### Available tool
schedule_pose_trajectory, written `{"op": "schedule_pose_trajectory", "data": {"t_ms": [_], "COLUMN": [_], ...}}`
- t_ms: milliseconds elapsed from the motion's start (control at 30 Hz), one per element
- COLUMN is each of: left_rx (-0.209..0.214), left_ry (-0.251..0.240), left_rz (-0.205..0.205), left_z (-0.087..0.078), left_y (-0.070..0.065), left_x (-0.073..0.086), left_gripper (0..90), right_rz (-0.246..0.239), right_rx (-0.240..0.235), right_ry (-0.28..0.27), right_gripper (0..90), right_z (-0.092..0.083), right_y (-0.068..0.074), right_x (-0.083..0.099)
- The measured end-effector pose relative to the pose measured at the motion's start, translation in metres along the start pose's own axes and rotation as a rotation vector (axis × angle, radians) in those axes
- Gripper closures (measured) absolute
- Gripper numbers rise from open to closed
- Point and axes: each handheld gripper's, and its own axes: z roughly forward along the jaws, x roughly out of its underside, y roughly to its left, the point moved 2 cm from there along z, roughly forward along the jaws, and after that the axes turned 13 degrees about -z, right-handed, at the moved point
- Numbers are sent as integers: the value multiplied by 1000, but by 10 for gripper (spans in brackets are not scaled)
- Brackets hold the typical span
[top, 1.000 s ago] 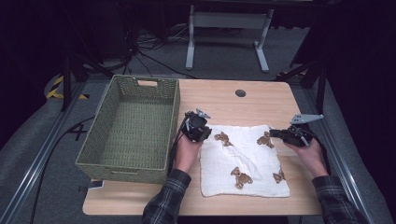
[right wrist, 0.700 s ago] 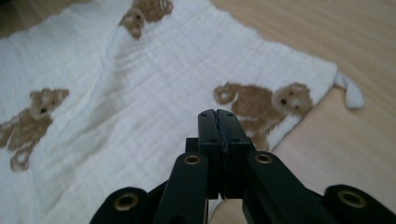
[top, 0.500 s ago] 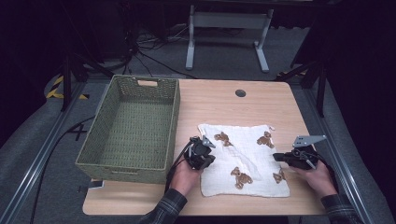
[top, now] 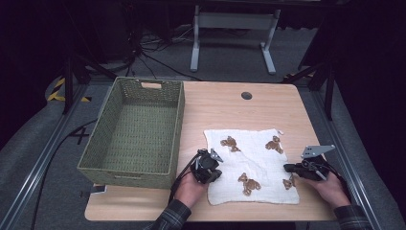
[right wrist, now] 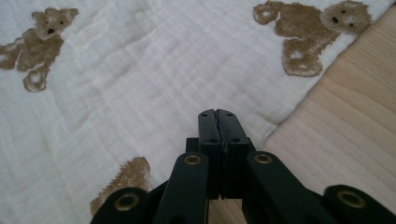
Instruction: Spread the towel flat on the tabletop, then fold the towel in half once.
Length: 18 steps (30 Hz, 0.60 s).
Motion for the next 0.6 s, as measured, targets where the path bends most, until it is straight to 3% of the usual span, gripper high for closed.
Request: {"op": "schedule_pose_trajectory", "data": {"t_ms": [233,300,367,600], "left_rx": [32,32,23,-18], "left_ry": [16,6,-20,-53], "left_rz": [22,1,8,-51], "left_z": [-2,-4,-6,-7], "left_y": [-11,-11,-7,16], "left_x": [9,7,0,-23], "left_gripper": [895,871,854,756], "right_rz": [23,21,20,27], "right_rx": [3,6,17,43], "right_ry": [-2,-6,-28,-57], "right_gripper": [899,896,859,782], "right_z": [-12,-13,-15,-12], "right_y": [7,8,5,-14], "right_x": [13,13,9,-6]}}
